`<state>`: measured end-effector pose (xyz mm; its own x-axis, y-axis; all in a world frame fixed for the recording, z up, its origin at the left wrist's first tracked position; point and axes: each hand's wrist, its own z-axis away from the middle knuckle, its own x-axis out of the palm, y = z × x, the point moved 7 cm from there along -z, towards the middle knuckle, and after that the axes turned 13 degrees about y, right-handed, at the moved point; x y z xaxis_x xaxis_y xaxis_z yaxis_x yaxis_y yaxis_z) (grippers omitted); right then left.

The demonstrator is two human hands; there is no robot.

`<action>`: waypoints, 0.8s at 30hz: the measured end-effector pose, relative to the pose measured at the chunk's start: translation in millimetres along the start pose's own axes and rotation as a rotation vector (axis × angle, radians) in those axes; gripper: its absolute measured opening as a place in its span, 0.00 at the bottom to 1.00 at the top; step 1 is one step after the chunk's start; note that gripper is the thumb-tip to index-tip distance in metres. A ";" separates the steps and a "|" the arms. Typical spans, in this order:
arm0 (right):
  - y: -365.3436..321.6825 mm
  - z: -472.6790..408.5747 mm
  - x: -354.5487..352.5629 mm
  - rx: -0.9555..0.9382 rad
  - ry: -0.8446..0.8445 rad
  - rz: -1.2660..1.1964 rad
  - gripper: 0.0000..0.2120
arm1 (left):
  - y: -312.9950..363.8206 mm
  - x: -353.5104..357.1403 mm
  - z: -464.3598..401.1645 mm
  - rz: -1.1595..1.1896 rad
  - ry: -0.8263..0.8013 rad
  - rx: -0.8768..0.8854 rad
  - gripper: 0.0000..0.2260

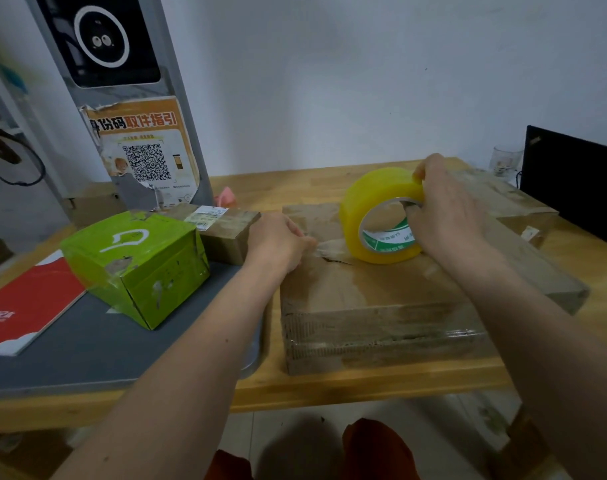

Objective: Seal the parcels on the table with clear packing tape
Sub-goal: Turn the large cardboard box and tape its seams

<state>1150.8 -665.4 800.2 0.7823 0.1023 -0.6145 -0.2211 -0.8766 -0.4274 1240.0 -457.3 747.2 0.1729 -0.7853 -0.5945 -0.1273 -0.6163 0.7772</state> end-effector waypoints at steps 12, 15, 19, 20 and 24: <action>20.4 11.7 -9.4 0.215 -0.015 -0.372 0.13 | 27.9 -11.5 -17.6 0.006 -0.017 0.141 0.08; 19.4 15.3 -15.4 0.222 -0.057 -0.383 0.15 | 33.7 -14.0 -21.2 -0.036 -0.018 0.189 0.07; 14.4 22.3 -22.2 0.257 -0.159 -0.504 0.21 | 29.0 -4.9 -23.0 0.175 -0.123 0.102 0.05; 12.1 24.7 -24.2 0.261 -0.184 -0.553 0.21 | 27.2 -0.8 -23.8 0.225 -0.154 0.079 0.06; 4.0 34.7 -25.9 0.247 -0.317 -0.641 0.16 | 23.2 16.3 -30.1 0.211 -0.226 0.085 0.11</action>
<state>1109.5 -655.2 791.4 0.6048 0.7196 -0.3413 0.0676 -0.4733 -0.8783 1269.3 -482.6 761.8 -0.0863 -0.8836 -0.4602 -0.2196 -0.4337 0.8739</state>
